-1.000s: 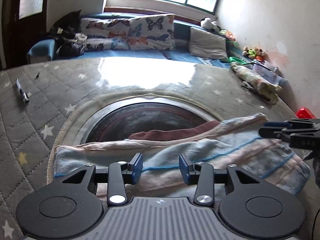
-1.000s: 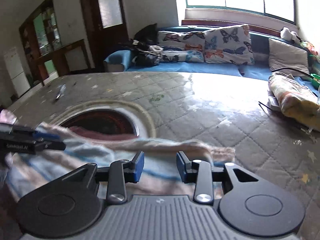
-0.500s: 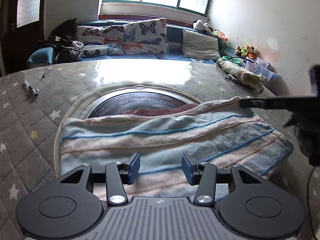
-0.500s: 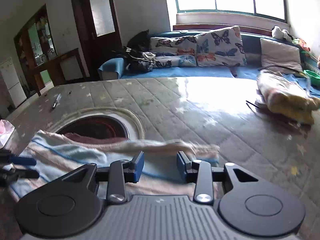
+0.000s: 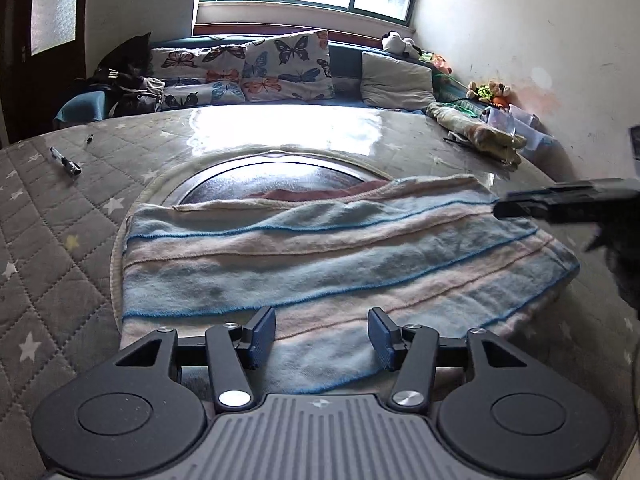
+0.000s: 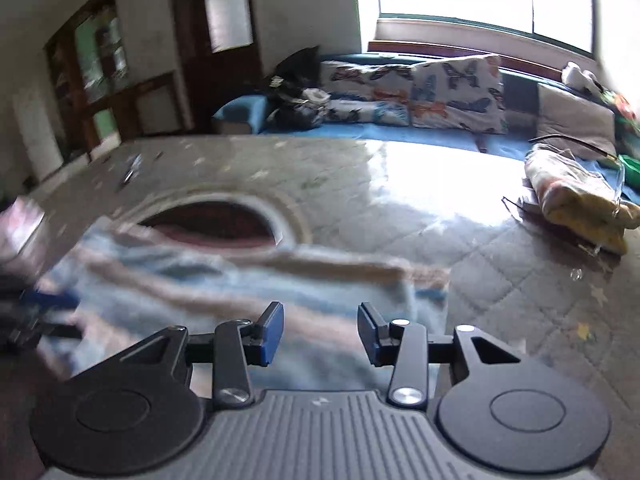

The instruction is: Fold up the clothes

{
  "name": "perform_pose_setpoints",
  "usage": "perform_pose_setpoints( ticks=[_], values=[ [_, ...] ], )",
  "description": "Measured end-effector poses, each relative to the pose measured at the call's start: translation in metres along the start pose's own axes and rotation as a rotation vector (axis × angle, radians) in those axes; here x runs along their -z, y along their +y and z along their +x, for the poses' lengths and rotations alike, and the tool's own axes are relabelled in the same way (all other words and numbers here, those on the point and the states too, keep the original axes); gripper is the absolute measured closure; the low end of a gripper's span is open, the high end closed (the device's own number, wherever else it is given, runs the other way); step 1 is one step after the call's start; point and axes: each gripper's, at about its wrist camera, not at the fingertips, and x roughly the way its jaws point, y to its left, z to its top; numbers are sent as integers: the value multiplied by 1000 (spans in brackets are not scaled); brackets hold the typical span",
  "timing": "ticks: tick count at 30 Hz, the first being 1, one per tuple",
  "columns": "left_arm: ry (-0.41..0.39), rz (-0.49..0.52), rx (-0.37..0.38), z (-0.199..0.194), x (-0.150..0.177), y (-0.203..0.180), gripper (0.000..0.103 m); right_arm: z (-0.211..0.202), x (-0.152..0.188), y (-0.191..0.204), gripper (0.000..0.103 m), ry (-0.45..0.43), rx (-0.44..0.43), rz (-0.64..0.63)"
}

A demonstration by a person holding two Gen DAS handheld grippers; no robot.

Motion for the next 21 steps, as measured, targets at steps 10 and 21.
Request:
perform_pose_setpoints(
  ticks=[10, 21],
  values=[
    [-14, -8, -11, -12, 13, 3, 48, -31, 35, 3, 62, 2, 12, 15],
    [-49, -113, -41, -28, 16, 27, 46, -28, 47, -1, 48, -7, 13, 68]
  ],
)
